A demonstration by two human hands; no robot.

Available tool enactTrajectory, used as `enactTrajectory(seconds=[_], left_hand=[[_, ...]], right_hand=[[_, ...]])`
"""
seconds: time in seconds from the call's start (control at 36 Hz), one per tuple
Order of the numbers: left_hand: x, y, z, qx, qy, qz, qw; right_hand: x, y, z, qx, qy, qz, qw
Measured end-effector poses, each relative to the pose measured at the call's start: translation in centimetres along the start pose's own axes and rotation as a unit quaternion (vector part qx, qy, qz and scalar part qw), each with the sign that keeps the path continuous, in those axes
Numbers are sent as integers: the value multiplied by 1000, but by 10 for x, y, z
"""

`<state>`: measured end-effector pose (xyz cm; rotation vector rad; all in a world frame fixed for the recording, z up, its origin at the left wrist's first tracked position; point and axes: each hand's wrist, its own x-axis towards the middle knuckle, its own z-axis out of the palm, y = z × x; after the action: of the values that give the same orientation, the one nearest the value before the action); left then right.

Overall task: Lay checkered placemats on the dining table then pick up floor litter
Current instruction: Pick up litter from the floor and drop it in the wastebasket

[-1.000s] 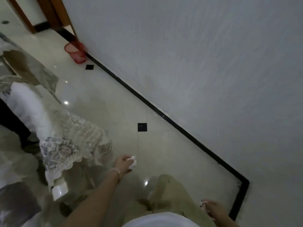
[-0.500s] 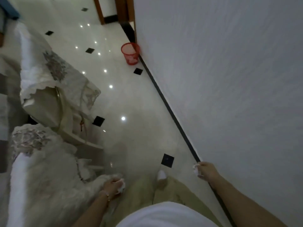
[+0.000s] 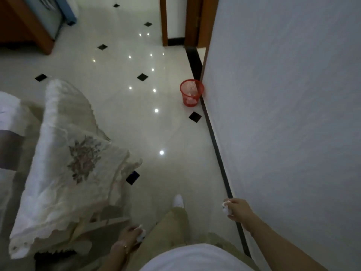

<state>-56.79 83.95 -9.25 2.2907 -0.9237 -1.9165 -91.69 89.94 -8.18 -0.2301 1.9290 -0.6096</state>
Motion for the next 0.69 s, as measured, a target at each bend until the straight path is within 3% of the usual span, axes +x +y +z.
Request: enactTrajectory(seconds=[0.17,0.31,0.61,0.69], left_hand=[[35,170,9,-63,-6,86,994],[73,281,13,-119,-19,120,985],[171,395,-18,-89,33,70,993],[189,415,-31,-86,57,42,994]], right_hand=[[41,-51,-5,-33,1,41,999],[80,-102,-8,-77,31,25,996],[220,-295,5,-87,5,62,994],[259,-369,14,-89,-5,24,996]])
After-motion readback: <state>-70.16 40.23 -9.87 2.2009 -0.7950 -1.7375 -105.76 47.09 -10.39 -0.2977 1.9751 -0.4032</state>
